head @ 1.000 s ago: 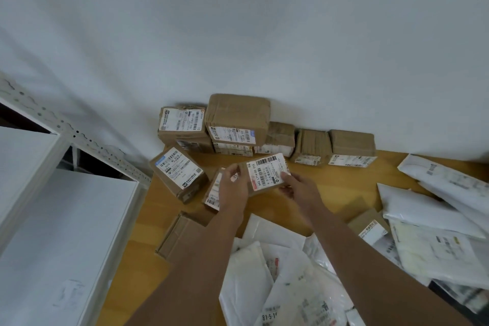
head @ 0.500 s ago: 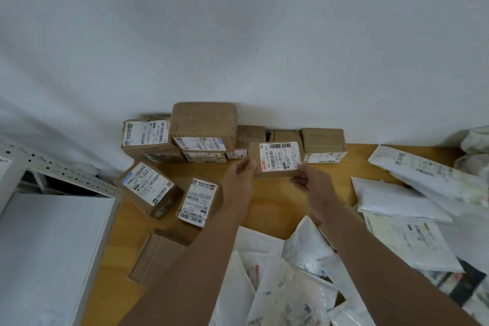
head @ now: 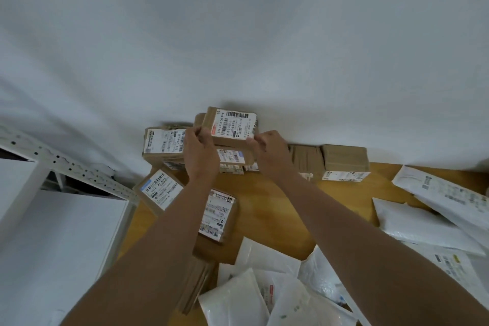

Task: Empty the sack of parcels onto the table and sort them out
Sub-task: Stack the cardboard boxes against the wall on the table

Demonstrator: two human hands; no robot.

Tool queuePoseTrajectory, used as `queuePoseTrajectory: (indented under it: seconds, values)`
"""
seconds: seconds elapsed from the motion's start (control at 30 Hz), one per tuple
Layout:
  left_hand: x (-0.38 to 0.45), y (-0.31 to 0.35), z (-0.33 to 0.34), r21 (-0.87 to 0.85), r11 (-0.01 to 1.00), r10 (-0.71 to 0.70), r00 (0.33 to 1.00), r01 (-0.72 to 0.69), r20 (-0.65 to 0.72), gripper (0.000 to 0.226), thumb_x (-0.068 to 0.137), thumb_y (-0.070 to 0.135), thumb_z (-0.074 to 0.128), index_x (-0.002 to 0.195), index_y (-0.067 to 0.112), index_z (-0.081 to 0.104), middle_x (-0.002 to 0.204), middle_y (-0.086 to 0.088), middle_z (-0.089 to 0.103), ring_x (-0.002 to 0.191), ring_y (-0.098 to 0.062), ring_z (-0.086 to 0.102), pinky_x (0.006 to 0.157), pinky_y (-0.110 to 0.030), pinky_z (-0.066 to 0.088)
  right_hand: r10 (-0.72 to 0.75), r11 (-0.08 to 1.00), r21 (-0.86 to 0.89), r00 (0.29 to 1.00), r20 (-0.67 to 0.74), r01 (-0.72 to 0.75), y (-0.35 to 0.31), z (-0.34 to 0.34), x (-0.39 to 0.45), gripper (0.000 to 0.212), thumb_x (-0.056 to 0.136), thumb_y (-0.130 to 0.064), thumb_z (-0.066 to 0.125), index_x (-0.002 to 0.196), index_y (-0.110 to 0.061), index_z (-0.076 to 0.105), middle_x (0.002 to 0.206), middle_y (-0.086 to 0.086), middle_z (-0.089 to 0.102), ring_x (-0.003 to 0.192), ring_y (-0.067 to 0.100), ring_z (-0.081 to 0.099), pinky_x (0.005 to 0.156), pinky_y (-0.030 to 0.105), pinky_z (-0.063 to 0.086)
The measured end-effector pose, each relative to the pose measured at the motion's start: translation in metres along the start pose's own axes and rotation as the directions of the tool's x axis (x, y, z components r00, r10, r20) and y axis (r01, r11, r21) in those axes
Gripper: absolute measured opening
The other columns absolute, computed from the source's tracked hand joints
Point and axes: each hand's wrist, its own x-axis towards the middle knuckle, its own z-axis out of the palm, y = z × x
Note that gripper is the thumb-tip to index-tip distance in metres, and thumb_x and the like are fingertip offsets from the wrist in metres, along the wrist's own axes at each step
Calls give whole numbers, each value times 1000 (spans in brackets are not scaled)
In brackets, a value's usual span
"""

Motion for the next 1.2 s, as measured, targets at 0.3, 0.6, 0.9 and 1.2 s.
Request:
queuePoseTrajectory:
  seconds: [0.3, 0.6, 0.9, 1.2]
  values:
    - [31, -8, -8, 127, 988, -94, 995, 91, 15, 37, 103, 36, 34, 133, 17, 48, 134, -10, 43, 120, -28, 44, 102, -50, 40, -26, 973, -230, 999, 22, 31, -13, 30, 34, 44, 101, -45, 37, 110, -18, 70, 103, 7, 61, 104, 29, 48, 93, 43, 37]
    - [26, -19, -13, 97, 989, -110, 994, 107, 25, 47, 102, 37, 33, 145, 18, 36, 145, -11, 38, 131, -28, 37, 108, -51, 35, -12, 970, -241, 992, -127, -19, -16, 31, 22, 38, 98, -44, 46, 116, -14, 59, 109, 5, 55, 105, 24, 45, 85, 37, 38]
    - [-31, -92, -29, 103, 884, -465, 881, 456, 89, 18, 100, 27, 38, 104, 14, 49, 94, -9, 62, 77, -20, 58, 62, -34, 49, -49, 982, -177, 994, 93, 65, 32, 85, -64, 9, 96, -25, 48, 91, -18, 52, 85, -3, 51, 73, 11, 46, 63, 29, 38]
    - [-64, -128, -37, 280, 814, -581, 718, 509, 383, 40, 99, 25, 43, 137, 13, 50, 115, -2, 63, 84, -11, 54, 68, -25, 41, 524, 730, 118, 662, 536, -673, 45, 129, -99, 39, 96, -21, 53, 135, -17, 52, 123, 2, 65, 93, 14, 61, 66, 21, 46]
